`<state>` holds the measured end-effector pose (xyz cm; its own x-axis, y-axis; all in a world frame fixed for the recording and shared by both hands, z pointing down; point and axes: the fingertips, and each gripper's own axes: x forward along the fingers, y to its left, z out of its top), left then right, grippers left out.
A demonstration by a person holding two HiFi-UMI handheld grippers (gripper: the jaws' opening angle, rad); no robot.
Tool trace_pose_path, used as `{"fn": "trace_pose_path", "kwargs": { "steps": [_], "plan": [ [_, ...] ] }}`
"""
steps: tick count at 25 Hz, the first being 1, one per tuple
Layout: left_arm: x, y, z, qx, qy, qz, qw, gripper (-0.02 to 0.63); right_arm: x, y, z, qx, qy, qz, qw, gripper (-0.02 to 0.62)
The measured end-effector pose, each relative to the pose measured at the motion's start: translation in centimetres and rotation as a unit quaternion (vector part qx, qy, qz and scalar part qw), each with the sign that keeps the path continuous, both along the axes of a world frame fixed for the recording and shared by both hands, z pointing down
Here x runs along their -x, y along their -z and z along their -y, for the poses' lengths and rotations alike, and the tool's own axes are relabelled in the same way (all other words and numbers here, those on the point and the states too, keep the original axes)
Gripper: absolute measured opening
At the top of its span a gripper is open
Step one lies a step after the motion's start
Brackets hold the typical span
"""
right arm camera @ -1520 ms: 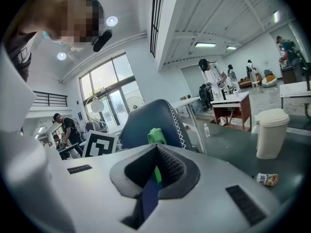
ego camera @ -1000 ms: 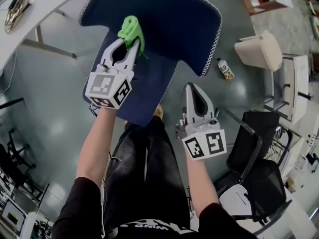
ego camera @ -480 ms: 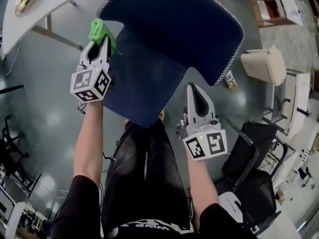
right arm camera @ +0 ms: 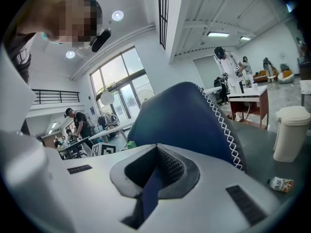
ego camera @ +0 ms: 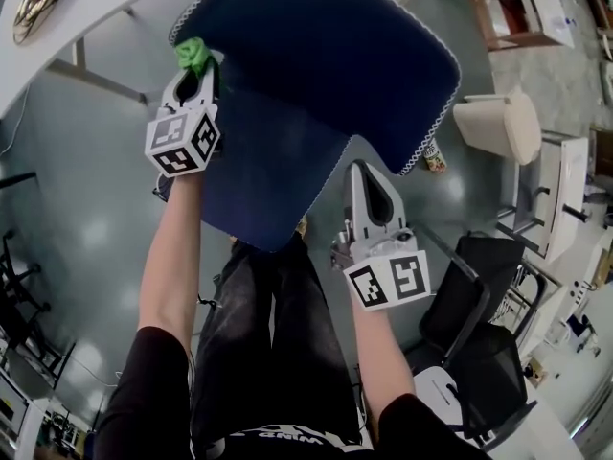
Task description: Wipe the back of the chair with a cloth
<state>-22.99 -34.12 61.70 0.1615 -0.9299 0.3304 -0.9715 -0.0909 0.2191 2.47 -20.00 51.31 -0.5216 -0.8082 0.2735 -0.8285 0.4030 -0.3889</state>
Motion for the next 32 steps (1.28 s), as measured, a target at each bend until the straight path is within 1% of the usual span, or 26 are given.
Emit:
{"fn": "trace_pose_path", "kwargs": {
  "steps": [2,5,7,10,14,18,24,28,32],
  "plan": [
    [-0.4,-0.1,0.7,0.000,-0.001,-0.001,1.0000,0.058,-0.4,-0.1,-0.1,0.002,-0.004,0.000,1.000,-0.011],
    [-1.3,-0.3,1.2,0.001,-0.005,-0.017,0.9998,0.057,-1.0,-0.3,-0.2,0.004,-0.010,0.002,1.000,-0.011],
    [-2.7,-0.7,1.2,0.007,-0.027,-0.022,0.9994,0.057,-1.2,-0.4,-0.3,0.004,-0.014,0.004,1.000,-0.011],
    [-5.1,-1.3,1.0,0.015,-0.058,-0.016,0.9981,0.057,-1.4,-0.5,-0.5,0.005,-0.018,0.006,1.000,-0.011],
    [-8.9,-1.1,0.0,0.013,-0.091,-0.021,0.9955,0.057,-2.0,-0.3,-1.4,0.004,-0.025,0.006,1.000,-0.011],
    [-14.0,-0.4,-1.3,0.008,-0.136,-0.025,0.9903,0.057,-3.1,-0.1,-2.2,0.003,-0.036,0.008,0.999,-0.011],
    [-19.1,-0.6,-3.0,0.010,-0.176,-0.027,0.9840,0.057,-4.8,0.0,-3.2,0.001,-0.051,0.009,0.999,-0.011],
    [-22.6,-1.0,-4.6,0.012,-0.212,-0.019,0.9770,0.057,-5.9,-0.3,-4.2,0.002,-0.059,0.012,0.998,-0.011],
    [-26.0,-1.0,-6.5,0.018,-0.248,-0.024,0.9682,0.057,-6.5,-0.3,-4.9,0.003,-0.064,0.014,0.998,-0.011]
  ]
}}
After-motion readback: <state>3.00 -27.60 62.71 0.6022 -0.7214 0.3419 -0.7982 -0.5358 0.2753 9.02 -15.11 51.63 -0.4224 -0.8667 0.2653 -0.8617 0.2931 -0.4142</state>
